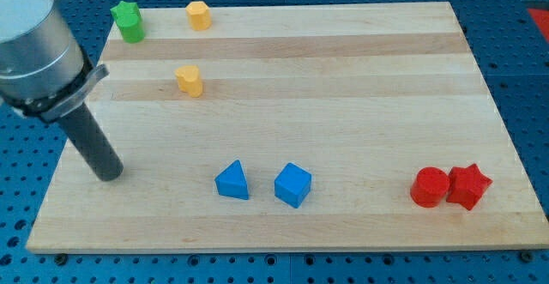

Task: Move the blue triangle towards the center

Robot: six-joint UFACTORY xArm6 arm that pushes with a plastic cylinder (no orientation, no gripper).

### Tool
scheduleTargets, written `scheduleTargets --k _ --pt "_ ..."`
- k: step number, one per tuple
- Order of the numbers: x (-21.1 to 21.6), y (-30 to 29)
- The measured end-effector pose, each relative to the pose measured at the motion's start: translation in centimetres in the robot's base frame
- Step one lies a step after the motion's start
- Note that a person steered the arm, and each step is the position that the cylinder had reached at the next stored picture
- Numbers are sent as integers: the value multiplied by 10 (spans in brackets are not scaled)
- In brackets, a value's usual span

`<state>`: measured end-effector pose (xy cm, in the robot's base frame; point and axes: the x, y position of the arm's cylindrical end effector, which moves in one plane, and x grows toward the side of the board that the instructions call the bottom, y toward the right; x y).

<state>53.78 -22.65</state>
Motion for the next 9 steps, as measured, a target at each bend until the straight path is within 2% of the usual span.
scheduleTargets --k 2,5,7,8,9 --pt "44 29" --pt "28 154" --pt "34 165" --pt "18 179" --pt "-20 197"
